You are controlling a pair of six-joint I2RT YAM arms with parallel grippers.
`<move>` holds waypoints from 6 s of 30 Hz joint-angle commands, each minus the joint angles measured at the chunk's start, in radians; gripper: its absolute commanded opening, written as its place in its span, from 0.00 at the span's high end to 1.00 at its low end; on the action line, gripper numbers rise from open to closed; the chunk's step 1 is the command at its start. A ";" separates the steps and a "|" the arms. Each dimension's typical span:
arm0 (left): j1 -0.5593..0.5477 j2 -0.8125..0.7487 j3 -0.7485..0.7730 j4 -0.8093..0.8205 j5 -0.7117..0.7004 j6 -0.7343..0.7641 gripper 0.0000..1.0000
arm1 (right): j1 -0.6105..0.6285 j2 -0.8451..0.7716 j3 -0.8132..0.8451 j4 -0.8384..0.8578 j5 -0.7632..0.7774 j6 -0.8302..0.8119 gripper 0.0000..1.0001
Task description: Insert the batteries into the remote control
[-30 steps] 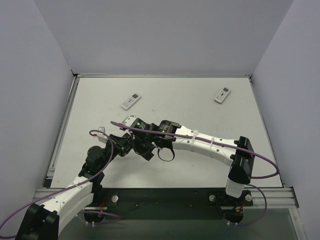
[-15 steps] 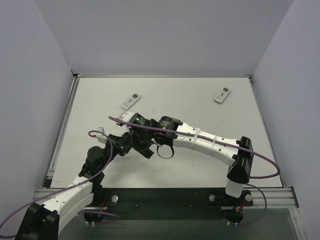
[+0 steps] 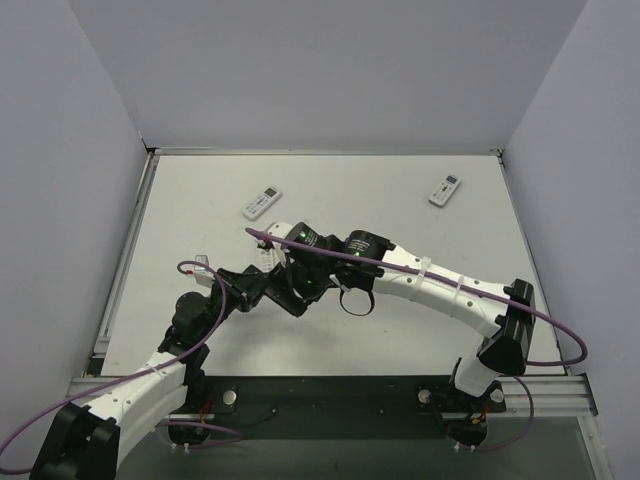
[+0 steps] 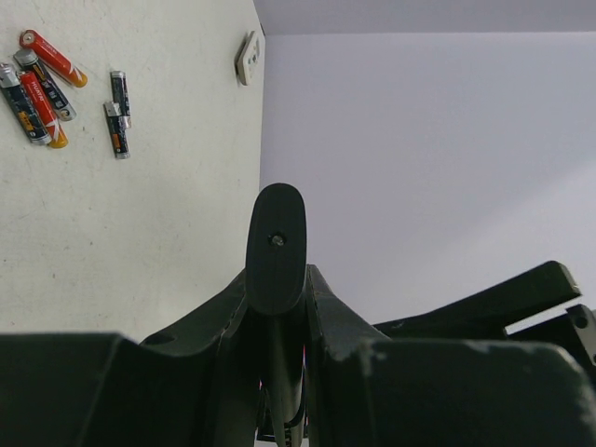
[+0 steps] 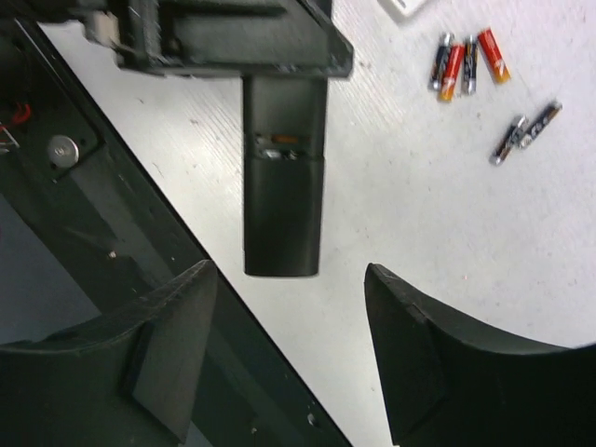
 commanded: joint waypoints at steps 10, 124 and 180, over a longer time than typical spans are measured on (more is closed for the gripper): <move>-0.004 -0.022 0.023 0.083 -0.004 0.014 1.00 | -0.018 -0.069 -0.138 -0.014 -0.076 0.046 0.31; 0.041 0.145 0.477 -0.381 0.441 0.226 1.00 | 0.217 -0.469 -0.544 0.498 0.254 -1.286 1.00; 0.051 0.144 0.405 -0.218 0.452 0.056 1.00 | 0.231 -0.436 -0.547 0.413 0.165 -1.272 0.93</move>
